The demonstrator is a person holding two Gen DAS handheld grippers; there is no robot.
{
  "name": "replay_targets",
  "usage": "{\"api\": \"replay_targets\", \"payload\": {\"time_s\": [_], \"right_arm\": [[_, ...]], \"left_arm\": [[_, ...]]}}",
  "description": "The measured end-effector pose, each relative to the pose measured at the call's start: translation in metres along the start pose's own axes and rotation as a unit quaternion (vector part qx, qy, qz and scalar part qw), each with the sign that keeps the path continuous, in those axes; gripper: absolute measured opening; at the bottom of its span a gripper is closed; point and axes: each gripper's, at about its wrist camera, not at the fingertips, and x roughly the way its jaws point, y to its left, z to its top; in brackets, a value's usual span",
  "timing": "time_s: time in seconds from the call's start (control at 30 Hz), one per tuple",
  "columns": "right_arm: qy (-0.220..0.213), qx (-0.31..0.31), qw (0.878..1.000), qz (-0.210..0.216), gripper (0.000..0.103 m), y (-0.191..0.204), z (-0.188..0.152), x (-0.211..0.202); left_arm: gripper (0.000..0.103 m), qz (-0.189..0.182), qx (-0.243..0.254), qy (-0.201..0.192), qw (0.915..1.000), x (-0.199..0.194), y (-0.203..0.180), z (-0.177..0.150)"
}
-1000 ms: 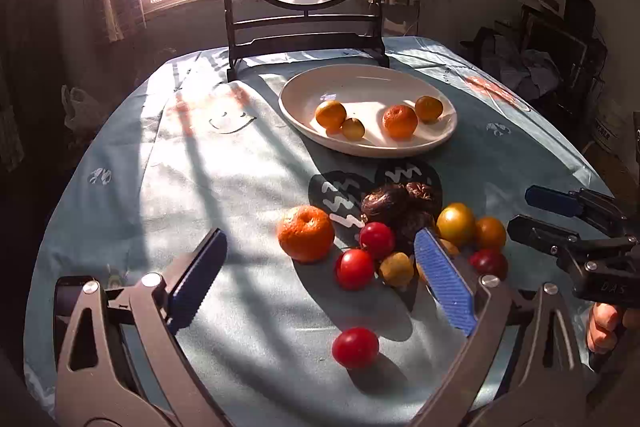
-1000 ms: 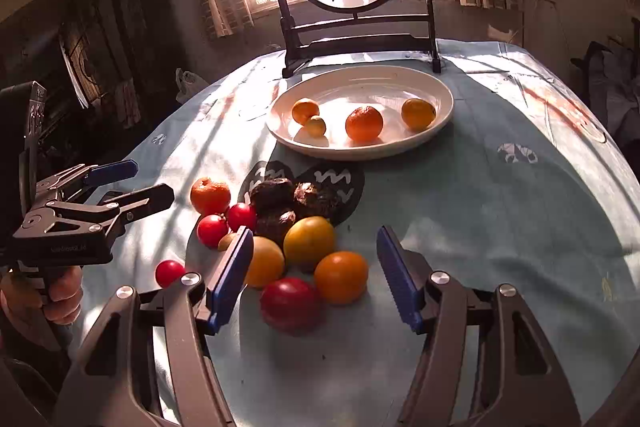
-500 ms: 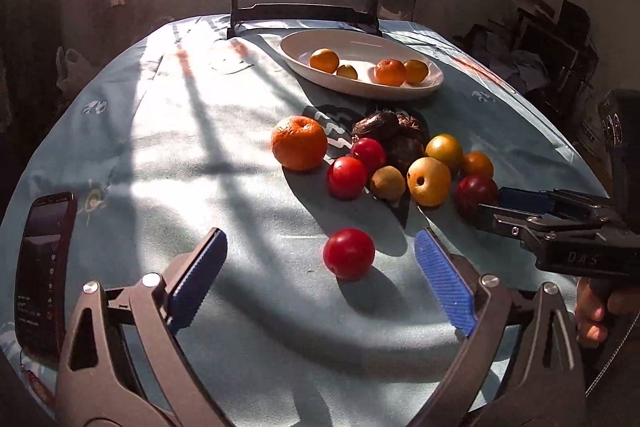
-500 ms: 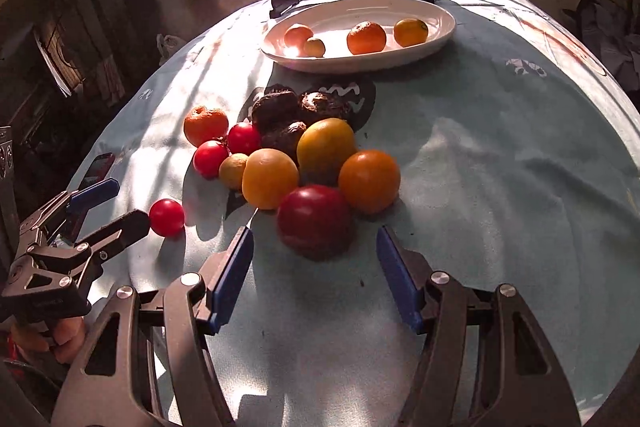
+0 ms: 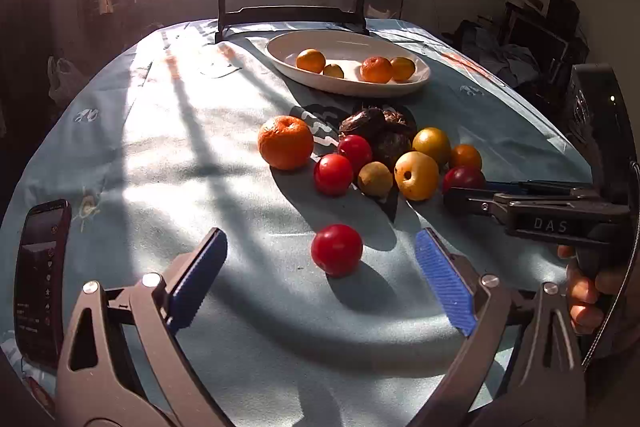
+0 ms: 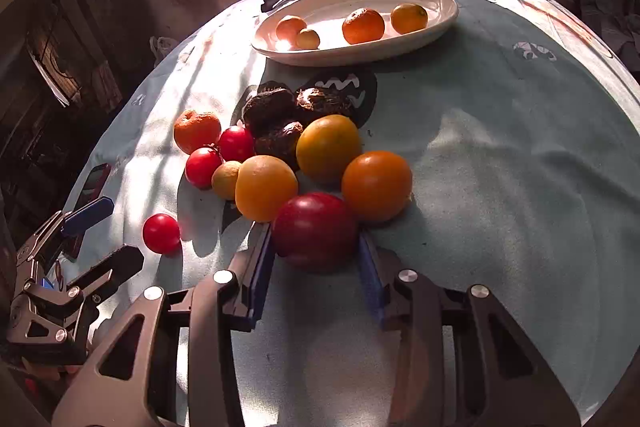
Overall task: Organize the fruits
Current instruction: 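Grasp the large red apple with right tool while left tool grasps a red tomato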
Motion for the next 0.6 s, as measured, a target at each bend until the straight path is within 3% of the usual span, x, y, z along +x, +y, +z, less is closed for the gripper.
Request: {"api": "replay_targets", "payload": {"time_s": [0.2,0.27,0.33,0.4,0.6], "right_arm": [[-0.039,0.03,0.998,0.036,0.04,-0.013,-0.003,-0.016],[-0.044,0.036,0.997,0.046,0.04,-0.015,-0.004,-0.018],[-0.047,0.035,0.997,0.05,0.04,-0.015,-0.004,-0.019],[-0.045,0.032,0.997,0.057,0.04,-0.014,-0.004,-0.019],[-0.046,0.036,0.996,0.064,0.04,-0.015,-0.004,-0.02]], "left_arm": [[0.094,-0.013,0.004,0.016,0.9998,0.006,-0.001,0.001],[0.083,-0.016,0.003,0.028,0.9995,0.011,-0.002,0.002],[0.066,-0.024,-0.001,0.043,0.9988,0.017,-0.001,0.002],[0.057,-0.026,-0.009,0.054,0.9981,0.022,0.001,0.002],[0.054,-0.026,-0.009,0.07,0.9972,0.029,-0.002,0.004]]}}
